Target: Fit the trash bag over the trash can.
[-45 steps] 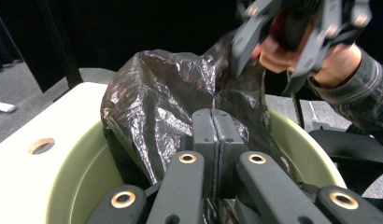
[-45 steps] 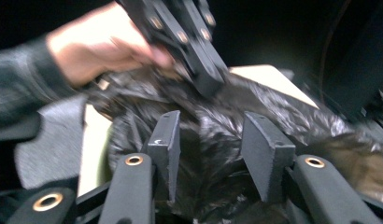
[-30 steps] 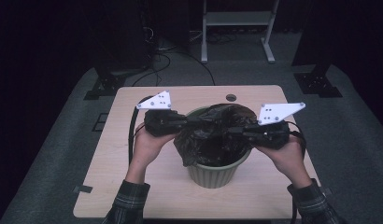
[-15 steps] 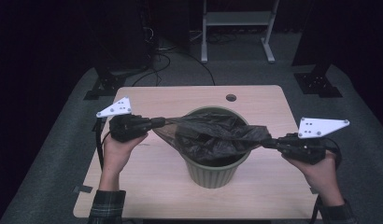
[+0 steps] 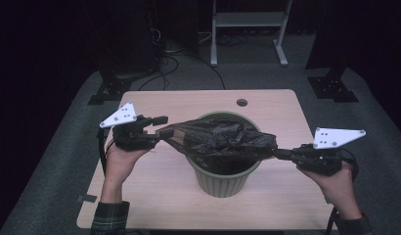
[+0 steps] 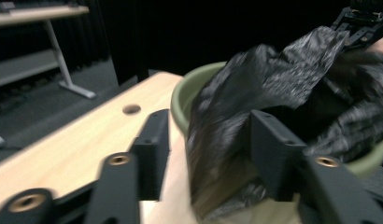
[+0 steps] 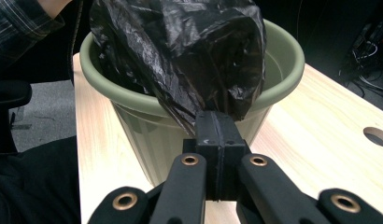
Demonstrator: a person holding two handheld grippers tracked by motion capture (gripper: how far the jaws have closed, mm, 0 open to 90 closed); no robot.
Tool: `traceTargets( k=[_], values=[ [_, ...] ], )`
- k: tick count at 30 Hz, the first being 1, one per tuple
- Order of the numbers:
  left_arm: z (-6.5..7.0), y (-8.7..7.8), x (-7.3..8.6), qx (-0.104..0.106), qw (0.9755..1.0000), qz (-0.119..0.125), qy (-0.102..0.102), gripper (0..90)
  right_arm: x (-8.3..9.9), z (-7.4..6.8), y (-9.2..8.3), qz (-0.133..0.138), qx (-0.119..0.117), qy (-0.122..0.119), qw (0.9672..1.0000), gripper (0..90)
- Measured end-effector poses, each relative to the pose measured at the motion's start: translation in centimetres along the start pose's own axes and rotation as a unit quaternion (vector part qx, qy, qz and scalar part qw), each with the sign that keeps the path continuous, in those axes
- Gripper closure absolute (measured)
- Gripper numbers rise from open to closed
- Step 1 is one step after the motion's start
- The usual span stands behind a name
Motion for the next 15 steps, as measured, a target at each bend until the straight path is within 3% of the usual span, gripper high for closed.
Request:
traceTargets(
  k=[2,6,11,15],
  values=[
    [0.4,0.9,-0.8,0.005,0.9999,-0.005,0.014,45.9,-0.2,0.0,0.0,0.002,0.000,-0.002,1.0000,90.0],
    [0.9,2.9,-1.4,0.020,0.9993,-0.017,0.025,43.3,-0.5,0.0,-0.1,0.004,-0.001,-0.006,1.0000,90.0],
    [1.4,5.3,-1.0,0.029,0.9976,-0.047,0.041,41.1,-0.6,0.2,-0.2,0.004,0.000,-0.007,1.0000,90.0],
    [1.0,6.6,-0.3,0.028,0.9967,-0.066,0.039,40.3,-0.6,0.2,-0.4,0.005,0.001,-0.007,1.0000,90.0]
  ],
)
Point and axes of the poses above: each handheld gripper's, and its own axes: y roughly forward along the jaws, x roughly out of its underside, z roughly to its right, the point moved 5 cm from there along y, roughly forward along the jaws, and after that the axes turned 11 degrees about z, right-handed, at the moved point
